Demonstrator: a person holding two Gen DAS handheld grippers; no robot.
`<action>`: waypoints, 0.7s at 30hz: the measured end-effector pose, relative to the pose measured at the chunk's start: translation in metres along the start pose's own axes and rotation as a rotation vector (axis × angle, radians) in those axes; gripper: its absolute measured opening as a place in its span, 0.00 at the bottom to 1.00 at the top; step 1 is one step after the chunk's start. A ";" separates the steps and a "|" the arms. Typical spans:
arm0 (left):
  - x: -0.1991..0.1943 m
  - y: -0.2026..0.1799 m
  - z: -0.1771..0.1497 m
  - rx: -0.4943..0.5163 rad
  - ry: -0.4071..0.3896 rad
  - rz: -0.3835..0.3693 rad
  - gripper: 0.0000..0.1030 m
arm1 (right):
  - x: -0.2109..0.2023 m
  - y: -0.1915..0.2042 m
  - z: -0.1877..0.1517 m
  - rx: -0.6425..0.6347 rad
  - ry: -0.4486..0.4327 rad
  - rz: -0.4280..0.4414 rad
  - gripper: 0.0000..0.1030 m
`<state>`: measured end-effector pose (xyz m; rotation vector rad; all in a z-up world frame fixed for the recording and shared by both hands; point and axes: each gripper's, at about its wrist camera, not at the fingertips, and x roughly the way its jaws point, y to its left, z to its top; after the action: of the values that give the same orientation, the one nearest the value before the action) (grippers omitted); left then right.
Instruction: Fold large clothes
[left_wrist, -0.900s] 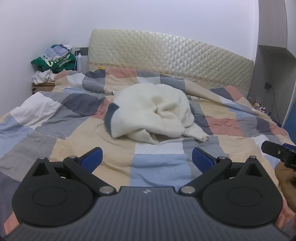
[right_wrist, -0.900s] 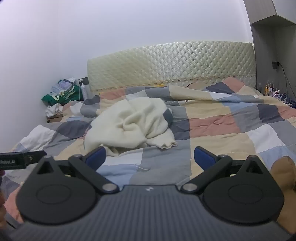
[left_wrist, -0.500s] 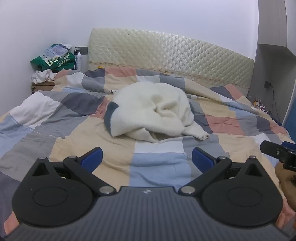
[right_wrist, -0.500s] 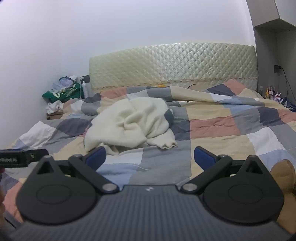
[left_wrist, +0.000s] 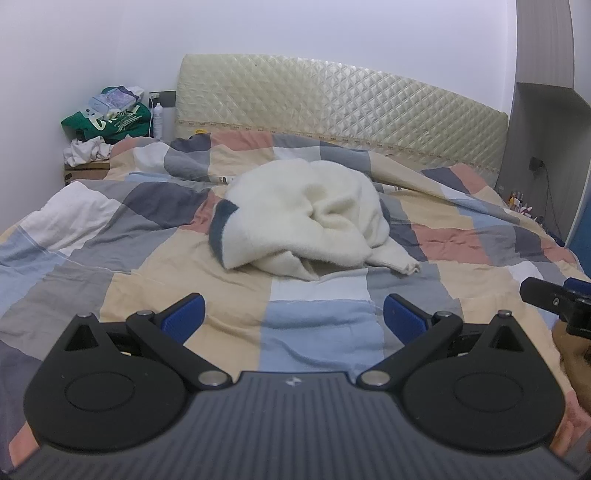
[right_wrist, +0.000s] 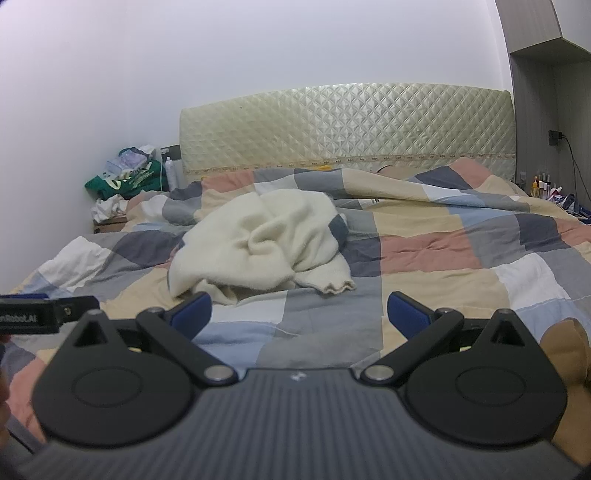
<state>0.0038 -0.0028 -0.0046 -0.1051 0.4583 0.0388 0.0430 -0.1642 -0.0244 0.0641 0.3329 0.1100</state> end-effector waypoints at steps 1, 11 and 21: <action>0.001 -0.001 0.000 0.001 0.000 0.007 1.00 | 0.000 0.000 0.000 0.000 -0.001 -0.001 1.00; 0.003 0.002 -0.001 -0.009 0.005 0.007 1.00 | 0.001 0.000 -0.001 0.003 0.003 -0.004 1.00; 0.006 0.002 -0.001 -0.019 0.014 -0.005 1.00 | 0.001 0.000 -0.001 0.003 0.004 -0.004 1.00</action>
<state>0.0082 -0.0007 -0.0086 -0.1252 0.4714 0.0379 0.0442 -0.1641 -0.0253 0.0663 0.3372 0.1061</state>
